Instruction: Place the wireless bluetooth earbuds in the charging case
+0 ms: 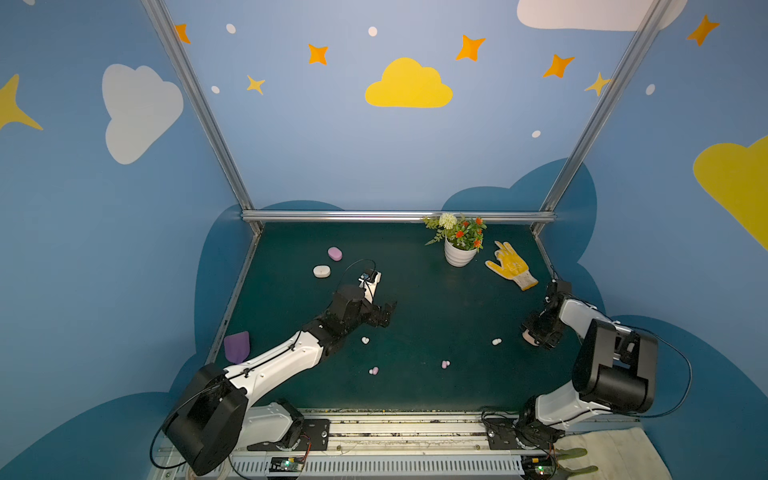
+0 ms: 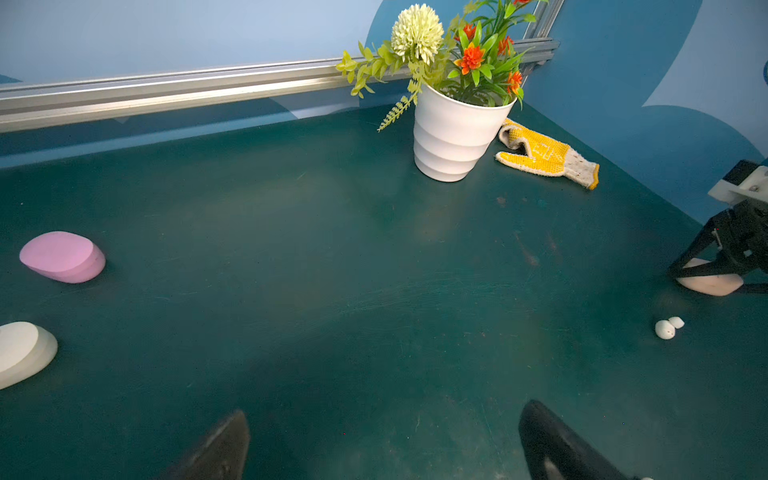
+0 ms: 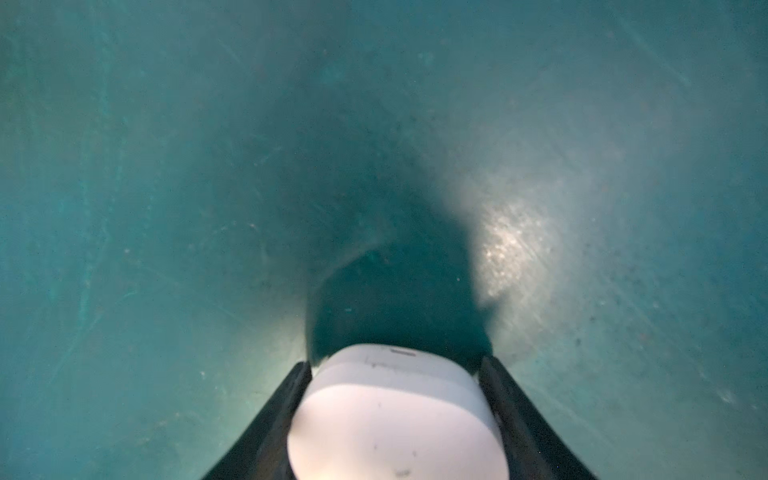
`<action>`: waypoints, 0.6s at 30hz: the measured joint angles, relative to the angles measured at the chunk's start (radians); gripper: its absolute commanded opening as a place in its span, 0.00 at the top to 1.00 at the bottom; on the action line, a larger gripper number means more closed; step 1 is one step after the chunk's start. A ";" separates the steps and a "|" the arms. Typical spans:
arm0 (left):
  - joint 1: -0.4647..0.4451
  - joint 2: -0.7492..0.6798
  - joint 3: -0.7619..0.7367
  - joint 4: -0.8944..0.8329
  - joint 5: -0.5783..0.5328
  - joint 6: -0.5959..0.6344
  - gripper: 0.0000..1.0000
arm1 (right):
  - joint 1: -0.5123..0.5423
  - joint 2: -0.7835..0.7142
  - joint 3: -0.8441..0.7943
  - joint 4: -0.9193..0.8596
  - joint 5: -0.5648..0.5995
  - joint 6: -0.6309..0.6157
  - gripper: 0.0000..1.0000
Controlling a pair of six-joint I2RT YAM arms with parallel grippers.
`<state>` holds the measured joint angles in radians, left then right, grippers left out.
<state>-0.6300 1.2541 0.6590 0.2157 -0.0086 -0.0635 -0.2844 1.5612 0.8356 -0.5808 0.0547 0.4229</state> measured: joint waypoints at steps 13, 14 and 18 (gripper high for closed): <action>0.002 -0.001 -0.001 0.000 -0.013 0.000 0.00 | 0.000 -0.013 -0.002 -0.011 -0.034 -0.002 0.22; 0.002 -0.001 -0.001 0.001 -0.014 0.000 0.00 | 0.000 -0.021 -0.002 -0.016 -0.037 -0.002 0.21; 0.002 -0.001 -0.001 0.000 -0.024 -0.001 0.00 | 0.000 -0.053 -0.001 -0.037 -0.041 -0.002 0.20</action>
<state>-0.6285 1.2533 0.6582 0.2161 -0.0326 -0.0647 -0.2844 1.5085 0.8349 -0.6182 0.0139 0.4206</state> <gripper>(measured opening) 0.997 0.797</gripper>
